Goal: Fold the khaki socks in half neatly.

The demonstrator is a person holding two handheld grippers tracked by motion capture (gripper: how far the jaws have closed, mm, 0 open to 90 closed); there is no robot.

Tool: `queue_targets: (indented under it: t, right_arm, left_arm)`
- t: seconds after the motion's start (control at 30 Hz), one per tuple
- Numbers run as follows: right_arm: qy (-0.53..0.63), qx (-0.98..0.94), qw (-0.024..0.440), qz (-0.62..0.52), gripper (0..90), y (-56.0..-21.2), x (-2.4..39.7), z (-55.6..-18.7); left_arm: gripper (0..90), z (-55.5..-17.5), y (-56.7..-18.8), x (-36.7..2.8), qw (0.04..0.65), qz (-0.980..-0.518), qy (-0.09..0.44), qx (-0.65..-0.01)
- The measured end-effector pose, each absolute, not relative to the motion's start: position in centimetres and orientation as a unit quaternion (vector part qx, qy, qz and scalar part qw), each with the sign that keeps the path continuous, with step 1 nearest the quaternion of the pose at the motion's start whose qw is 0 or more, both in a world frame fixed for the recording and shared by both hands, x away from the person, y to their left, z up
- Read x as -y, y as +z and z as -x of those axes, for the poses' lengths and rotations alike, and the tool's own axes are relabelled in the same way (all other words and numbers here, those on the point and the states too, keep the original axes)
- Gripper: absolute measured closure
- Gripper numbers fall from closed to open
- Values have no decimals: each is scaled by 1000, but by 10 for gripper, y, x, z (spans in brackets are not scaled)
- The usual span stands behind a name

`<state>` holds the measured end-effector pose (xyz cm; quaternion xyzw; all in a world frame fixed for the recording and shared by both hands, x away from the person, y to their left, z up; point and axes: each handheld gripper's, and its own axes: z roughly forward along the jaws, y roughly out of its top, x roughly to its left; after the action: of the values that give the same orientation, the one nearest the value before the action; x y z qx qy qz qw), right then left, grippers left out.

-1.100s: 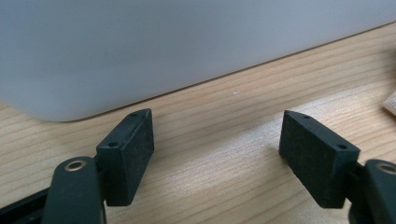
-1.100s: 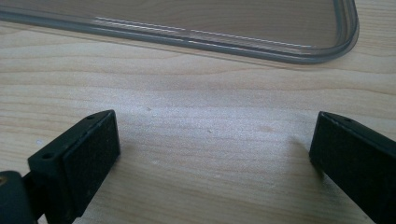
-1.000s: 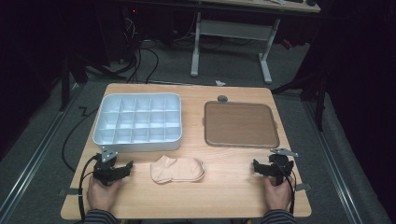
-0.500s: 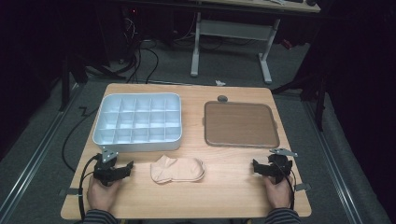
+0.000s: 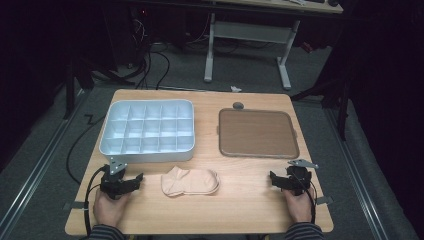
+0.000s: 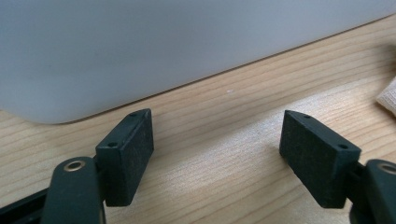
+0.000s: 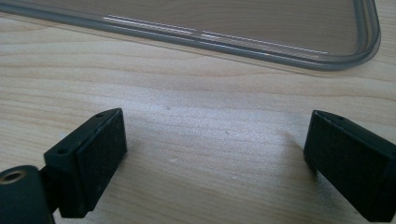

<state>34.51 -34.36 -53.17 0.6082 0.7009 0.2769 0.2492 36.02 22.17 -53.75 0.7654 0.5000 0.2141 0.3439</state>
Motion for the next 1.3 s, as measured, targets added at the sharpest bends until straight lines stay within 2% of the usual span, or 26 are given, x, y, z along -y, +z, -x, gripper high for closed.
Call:
queue_targets:
  t: [0.1, 0.33, 0.47, 0.53, 0.67, 0.7, 0.77, 1.07, 1.3]
  right_arm:
    - [280, -710, 249, -597, 146, -530, 343, -343]
    - [287, -706, 252, -597, 155, -531, 343, -342]
    - [291, -709, 253, -590, 214, -531, 342, -340]
    - [296, -706, 259, -589, 304, -531, 342, -338]
    - [297, -703, 263, -590, 374, -530, 341, -337]
    - [295, -705, 265, -588, 428, -529, 341, -336]
    - [292, -703, 267, -591, 456, -529, 341, -334]
    - [327, -690, 258, -592, 519, -523, 344, -317]
    - [336, -695, 242, -588, 519, -522, 337, -313]
  left_arm:
    - [262, -360, -538, -221, 344, -765, 215, -501]
    - [222, -361, -538, -220, 343, -772, 209, -494]
    - [208, -361, -538, -220, 343, -773, 208, -491]
    - [195, -361, -538, -219, 342, -774, 207, -491]
    - [200, -361, -537, -218, 340, -773, 205, -495]
    - [238, -360, -536, -218, 345, -775, 200, -490]
    - [254, -359, -536, -219, 354, -774, 196, -487]
    - [303, -354, -528, -216, 392, -766, 176, -478]
    - [310, -347, -523, -203, 409, -773, 154, -461]
